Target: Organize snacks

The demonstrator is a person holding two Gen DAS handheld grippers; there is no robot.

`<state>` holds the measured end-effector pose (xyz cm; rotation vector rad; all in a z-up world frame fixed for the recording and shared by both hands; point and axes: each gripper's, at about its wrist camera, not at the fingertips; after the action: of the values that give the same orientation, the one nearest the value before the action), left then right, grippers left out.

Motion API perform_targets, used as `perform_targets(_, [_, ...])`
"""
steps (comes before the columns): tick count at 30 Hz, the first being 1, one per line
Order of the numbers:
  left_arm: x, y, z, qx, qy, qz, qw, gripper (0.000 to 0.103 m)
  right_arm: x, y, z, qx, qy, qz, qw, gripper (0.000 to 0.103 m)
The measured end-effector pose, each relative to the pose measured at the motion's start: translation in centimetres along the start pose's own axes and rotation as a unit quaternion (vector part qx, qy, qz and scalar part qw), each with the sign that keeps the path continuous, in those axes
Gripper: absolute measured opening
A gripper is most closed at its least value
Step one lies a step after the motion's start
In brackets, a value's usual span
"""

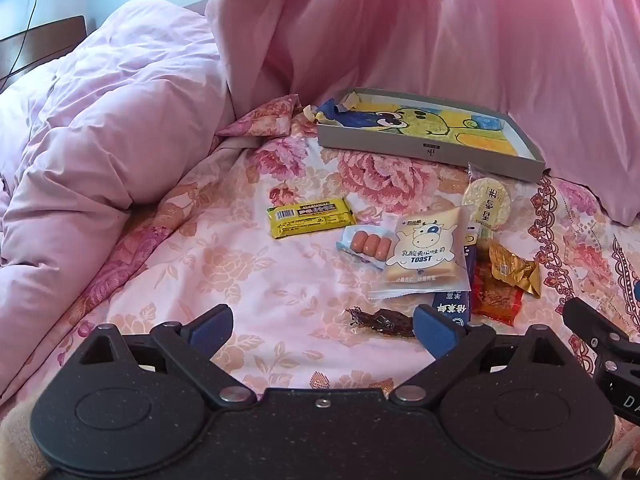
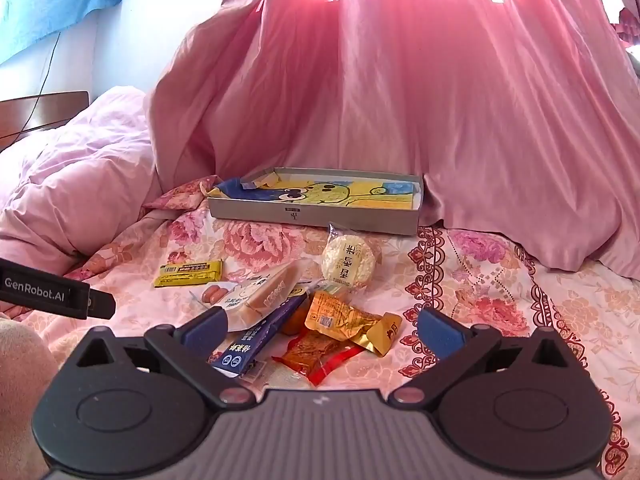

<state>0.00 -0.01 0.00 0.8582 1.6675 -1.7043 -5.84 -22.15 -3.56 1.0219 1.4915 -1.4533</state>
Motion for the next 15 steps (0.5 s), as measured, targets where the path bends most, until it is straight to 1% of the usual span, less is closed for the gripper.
perform_targets(15, [0.02,-0.01,-0.04,0.002,0.000,-0.001,1.0000,0.097,-0.05,-0.17,-0.01,0.000,0.002,-0.002,1.000,0.103])
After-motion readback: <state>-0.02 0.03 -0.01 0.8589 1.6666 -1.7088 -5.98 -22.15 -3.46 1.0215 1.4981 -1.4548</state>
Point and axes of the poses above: each gripper's, at about its wrist camera, not at the fingertips, and y roughly the way its jaws point, z to its right, x to its underside, and after that the axes turned 2 degrees about x, right-handed
